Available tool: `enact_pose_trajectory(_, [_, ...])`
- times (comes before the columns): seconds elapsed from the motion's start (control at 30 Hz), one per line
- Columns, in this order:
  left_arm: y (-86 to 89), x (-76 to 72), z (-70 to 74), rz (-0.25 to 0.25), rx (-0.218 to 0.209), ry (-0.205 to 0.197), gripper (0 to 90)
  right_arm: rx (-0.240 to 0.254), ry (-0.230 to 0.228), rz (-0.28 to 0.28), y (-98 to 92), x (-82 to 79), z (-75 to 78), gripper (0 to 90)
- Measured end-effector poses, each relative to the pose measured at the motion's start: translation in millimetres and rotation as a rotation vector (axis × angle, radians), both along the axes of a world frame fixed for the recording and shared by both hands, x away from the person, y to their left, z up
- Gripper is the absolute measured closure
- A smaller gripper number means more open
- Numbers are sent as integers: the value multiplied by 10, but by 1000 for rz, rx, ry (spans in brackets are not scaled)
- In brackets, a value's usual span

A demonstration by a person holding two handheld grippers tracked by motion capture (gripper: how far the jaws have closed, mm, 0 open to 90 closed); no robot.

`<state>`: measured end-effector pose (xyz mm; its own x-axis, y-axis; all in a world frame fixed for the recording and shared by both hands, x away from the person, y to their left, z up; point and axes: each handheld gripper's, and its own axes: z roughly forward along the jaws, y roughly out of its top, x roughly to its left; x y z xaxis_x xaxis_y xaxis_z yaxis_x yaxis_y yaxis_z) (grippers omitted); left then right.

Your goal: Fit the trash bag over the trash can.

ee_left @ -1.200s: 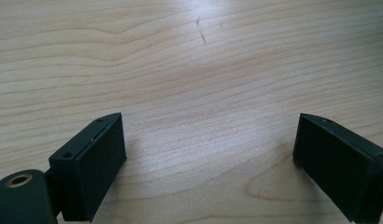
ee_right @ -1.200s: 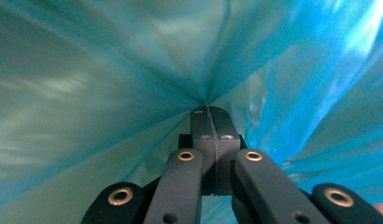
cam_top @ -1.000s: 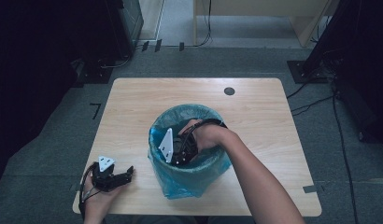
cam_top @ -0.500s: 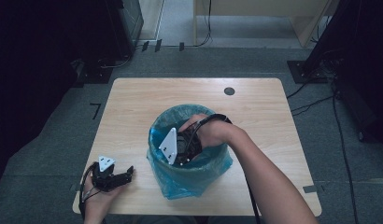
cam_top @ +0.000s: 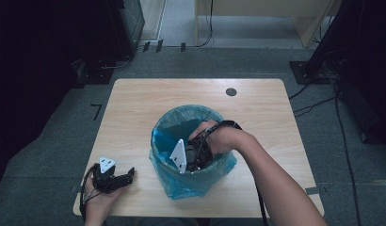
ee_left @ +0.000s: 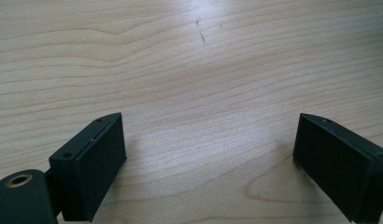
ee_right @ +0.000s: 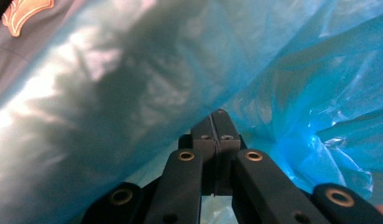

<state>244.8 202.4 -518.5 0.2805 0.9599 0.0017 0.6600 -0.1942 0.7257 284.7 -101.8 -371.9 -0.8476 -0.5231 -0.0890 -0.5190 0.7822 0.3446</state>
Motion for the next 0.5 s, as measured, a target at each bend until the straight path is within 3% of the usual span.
enact_pose_trajectory(0.23, [0,0,0,0,0,0,86,82,-9,-22,-91,13,204,900])
enact_pose_trajectory(0.5, [0,0,0,0,0,0,86,124,-46,-36,-259,-63,486,900])
